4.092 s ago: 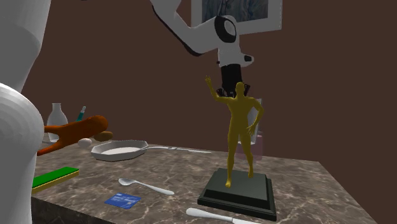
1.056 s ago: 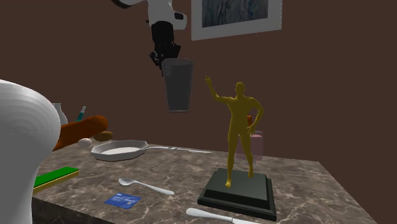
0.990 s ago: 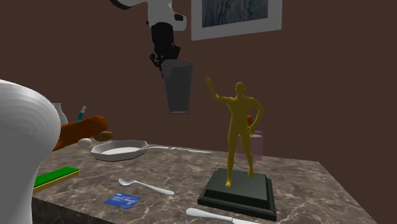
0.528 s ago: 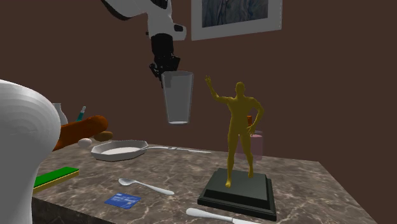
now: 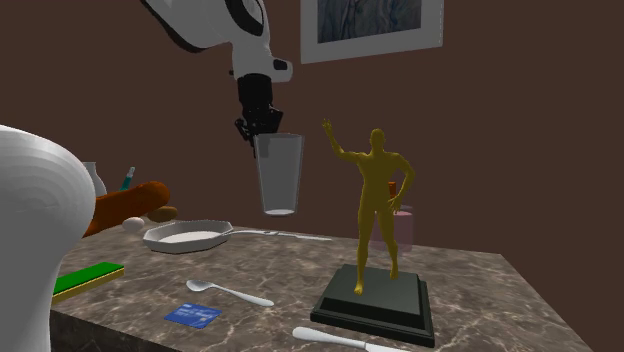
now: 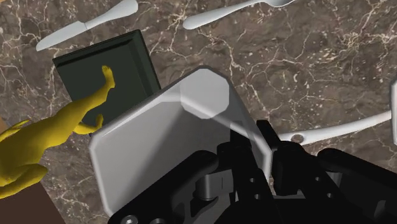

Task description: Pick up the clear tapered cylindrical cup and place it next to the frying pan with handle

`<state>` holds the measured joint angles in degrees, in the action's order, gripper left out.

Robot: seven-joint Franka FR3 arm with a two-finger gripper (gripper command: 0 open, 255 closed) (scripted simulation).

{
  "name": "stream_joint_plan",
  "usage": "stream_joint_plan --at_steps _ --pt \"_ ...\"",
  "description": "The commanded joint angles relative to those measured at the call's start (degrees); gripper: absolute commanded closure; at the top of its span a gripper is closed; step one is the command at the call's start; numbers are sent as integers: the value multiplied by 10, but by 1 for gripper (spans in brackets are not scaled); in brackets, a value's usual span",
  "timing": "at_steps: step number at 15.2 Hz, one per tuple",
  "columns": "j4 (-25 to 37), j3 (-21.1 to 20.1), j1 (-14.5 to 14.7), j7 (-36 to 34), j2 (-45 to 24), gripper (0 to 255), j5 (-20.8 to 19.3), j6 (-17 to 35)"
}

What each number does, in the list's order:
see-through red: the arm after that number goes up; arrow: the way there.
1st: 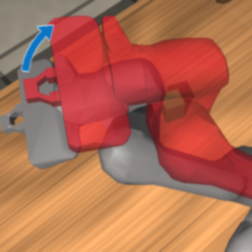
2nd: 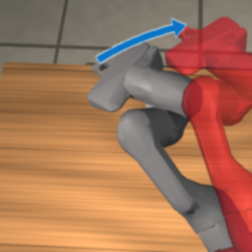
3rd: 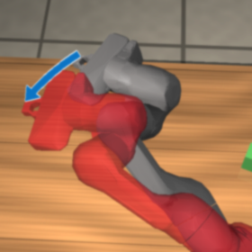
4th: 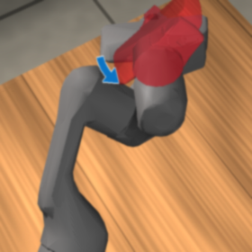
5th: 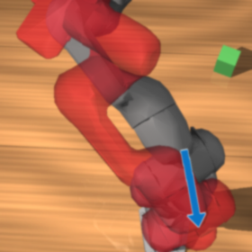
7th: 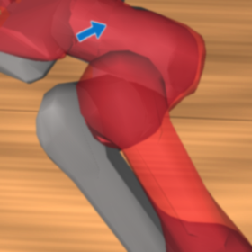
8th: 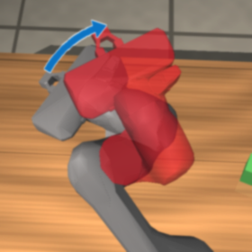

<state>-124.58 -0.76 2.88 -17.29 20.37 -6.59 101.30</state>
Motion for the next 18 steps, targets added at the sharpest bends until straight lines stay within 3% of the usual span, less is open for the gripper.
stream_joint_plan --at_steps 1,18 --pt "-17 1 0 -1 1 255 -1 17" --pt "-122 2 -2 -16 -29 255 -8 151"
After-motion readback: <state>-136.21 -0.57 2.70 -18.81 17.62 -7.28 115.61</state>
